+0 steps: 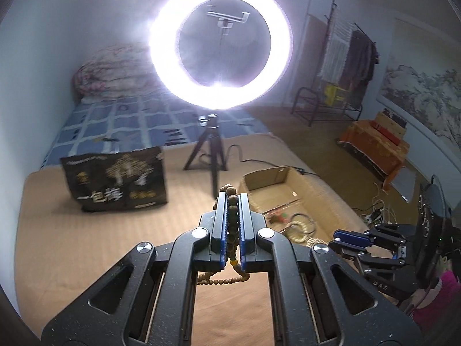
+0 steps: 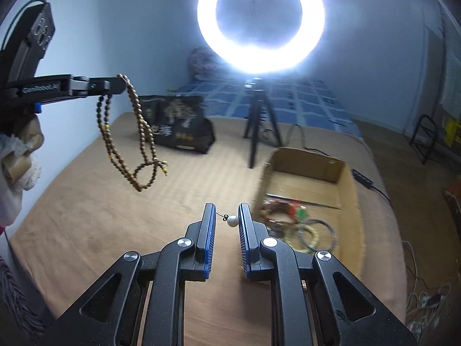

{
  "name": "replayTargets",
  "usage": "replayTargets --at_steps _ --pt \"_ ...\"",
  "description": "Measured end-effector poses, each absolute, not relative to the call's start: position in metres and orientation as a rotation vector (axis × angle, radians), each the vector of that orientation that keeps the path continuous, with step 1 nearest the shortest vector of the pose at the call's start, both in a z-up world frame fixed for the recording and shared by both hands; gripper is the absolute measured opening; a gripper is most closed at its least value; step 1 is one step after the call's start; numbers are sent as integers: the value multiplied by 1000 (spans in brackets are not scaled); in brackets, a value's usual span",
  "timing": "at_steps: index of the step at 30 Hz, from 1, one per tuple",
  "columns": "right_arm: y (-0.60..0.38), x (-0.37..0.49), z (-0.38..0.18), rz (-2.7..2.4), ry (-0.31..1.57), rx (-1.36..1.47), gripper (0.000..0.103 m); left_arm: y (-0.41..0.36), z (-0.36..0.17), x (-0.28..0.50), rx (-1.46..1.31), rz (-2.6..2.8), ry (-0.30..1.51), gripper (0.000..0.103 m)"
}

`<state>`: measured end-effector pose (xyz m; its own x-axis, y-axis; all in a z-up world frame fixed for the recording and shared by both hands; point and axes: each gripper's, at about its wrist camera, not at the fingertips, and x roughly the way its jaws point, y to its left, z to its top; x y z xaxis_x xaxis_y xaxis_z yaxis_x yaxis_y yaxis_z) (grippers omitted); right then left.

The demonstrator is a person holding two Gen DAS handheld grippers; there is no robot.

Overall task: Organize jewelry
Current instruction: 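Carry the bead necklace in the left tool while the right tool carries the earring over the box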

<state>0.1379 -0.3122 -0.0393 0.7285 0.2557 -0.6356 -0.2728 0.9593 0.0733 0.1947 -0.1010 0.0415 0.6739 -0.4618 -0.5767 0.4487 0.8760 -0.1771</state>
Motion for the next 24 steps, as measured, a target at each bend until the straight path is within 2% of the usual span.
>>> replayTargets --at_steps 12,24 --pt "-371 145 -51 201 730 23 14 -186 46 225 11 -593 641 4" --pt "-401 159 -65 158 790 89 14 -235 22 264 -26 -587 684 4"
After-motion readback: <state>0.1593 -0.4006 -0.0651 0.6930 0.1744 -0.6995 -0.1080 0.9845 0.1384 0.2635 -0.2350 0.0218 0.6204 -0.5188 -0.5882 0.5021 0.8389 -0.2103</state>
